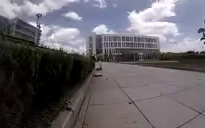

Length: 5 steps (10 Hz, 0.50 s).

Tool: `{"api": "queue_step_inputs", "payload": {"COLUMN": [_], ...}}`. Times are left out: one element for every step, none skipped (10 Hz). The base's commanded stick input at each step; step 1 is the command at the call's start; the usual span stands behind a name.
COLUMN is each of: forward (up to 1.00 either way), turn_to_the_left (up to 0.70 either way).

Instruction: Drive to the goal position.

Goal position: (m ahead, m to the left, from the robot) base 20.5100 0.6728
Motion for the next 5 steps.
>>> {"api": "queue_step_inputs", "payload": {"forward": [0.04,0.01,0.03,0.04,0.04], "turn_to_the_left": [0.00,0.00,0.00,0.00,0.00]}}
